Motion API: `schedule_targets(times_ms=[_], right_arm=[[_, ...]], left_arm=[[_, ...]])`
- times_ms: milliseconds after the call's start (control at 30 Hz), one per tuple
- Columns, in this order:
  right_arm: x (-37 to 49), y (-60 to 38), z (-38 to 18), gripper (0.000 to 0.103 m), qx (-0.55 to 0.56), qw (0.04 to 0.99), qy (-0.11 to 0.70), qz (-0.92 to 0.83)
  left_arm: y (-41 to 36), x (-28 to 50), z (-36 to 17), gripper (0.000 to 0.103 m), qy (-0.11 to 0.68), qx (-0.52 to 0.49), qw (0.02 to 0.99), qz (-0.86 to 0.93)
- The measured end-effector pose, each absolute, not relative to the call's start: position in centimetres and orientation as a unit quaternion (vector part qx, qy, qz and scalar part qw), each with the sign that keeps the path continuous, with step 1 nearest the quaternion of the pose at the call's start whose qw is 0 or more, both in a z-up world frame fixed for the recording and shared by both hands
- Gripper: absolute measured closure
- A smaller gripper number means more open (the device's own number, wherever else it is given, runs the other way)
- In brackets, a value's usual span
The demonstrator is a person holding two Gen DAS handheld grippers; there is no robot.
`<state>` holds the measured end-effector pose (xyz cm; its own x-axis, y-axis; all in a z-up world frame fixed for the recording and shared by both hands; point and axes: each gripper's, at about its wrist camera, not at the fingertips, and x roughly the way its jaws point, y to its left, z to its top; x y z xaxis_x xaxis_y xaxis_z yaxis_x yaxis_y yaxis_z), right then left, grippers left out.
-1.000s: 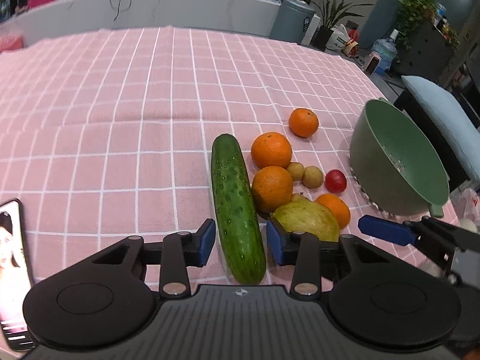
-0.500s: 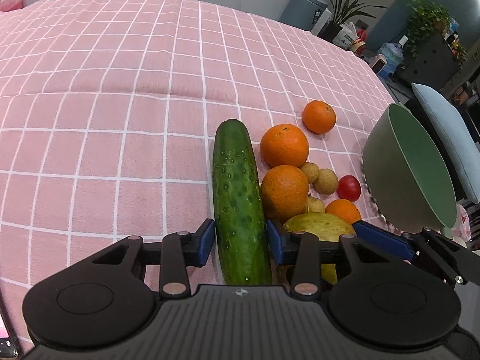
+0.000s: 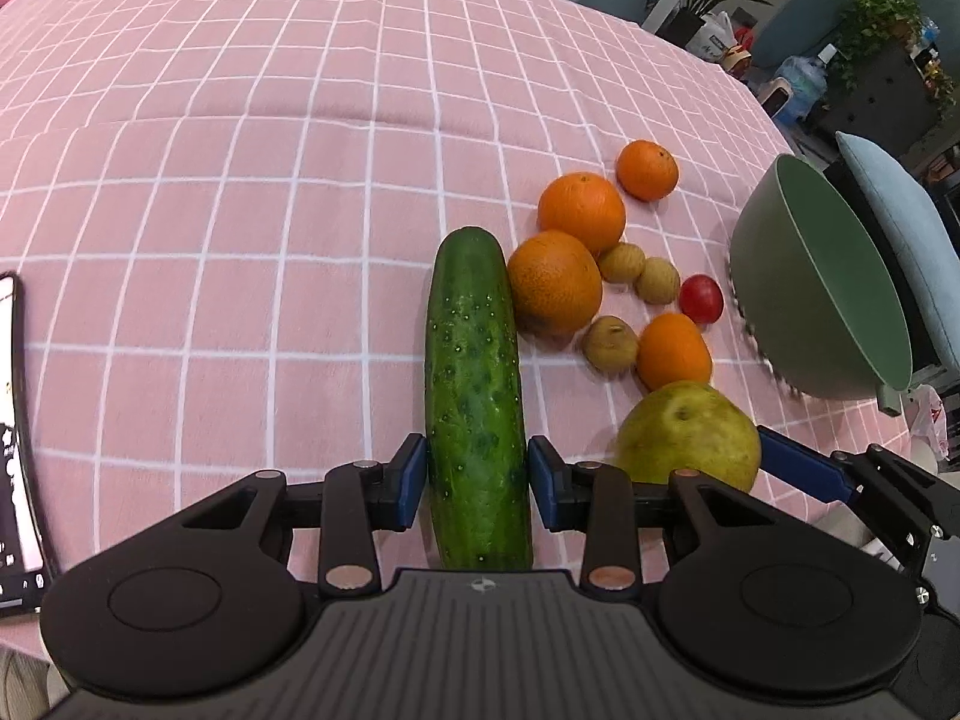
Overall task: Organize fruits
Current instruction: 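Grasp the cucumber with the left tool while the right tool grasps the yellow pear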
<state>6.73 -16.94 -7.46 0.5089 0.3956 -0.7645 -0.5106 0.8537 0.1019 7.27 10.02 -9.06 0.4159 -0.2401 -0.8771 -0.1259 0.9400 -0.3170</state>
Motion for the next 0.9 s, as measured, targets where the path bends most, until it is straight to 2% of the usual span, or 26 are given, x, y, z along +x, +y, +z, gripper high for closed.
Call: schedule_targets(times_ms=[533,800,867,900], right_arm=[[8.2,-15.7,-9.2,0.035,-0.033,0.866,0.413,0.279],[9.1,-15.0,-10.3,0.039,-0.021,0.860,0.428,0.279],[9.0,-15.1,-10.4,0.039,-0.019,0.860,0.425,0.282],[9.0,-15.1,-10.4,0.039,-0.020,0.860,0.424,0.282]], left_arm=[[10.7,8.6,-9.7,0.056,0.505,-0.199,0.839,-0.026],[9.9,9.0,-9.9,0.052,0.507,-0.180,0.843,-0.022],[9.5,9.1,-9.8,0.053,0.510,-0.167,0.844,-0.016],[9.2,9.1,-9.8,0.058,0.512,-0.156,0.845,-0.013]])
